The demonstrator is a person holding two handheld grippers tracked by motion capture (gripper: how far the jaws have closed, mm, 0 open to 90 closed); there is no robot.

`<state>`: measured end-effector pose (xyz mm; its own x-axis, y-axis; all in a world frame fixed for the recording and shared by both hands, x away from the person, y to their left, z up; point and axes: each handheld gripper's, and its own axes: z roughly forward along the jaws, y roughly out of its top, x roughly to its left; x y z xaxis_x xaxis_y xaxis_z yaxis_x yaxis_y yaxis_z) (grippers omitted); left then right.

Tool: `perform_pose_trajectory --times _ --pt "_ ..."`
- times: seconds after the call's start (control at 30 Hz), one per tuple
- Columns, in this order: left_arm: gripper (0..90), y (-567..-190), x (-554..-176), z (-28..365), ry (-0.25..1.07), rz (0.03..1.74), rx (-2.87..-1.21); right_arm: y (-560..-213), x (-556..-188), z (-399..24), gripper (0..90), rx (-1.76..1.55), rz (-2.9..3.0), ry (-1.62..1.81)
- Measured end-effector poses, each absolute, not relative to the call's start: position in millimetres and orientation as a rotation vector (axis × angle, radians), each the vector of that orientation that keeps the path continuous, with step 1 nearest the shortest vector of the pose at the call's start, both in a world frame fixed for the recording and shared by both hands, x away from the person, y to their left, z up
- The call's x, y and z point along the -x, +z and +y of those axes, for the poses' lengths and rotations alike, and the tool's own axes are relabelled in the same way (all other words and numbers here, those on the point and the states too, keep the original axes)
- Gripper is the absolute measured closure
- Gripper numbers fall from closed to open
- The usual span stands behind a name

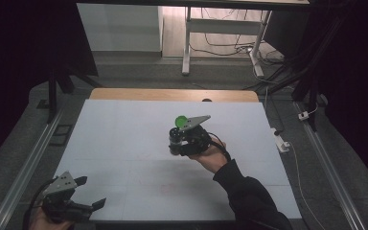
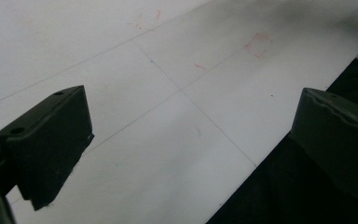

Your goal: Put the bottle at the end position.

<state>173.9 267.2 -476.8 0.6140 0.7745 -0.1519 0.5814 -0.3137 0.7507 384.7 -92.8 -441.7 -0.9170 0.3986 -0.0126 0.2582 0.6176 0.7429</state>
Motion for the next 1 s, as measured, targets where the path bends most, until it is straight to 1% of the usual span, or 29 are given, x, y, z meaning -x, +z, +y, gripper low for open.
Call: perform_pose_trajectory --times 1.0 --pt "0.0 -477.0 -174.3 268.8 0.289 1.073 -2.013 -466.0 -434.6 -74.7 52.7 -0.586 2.614 1.117"
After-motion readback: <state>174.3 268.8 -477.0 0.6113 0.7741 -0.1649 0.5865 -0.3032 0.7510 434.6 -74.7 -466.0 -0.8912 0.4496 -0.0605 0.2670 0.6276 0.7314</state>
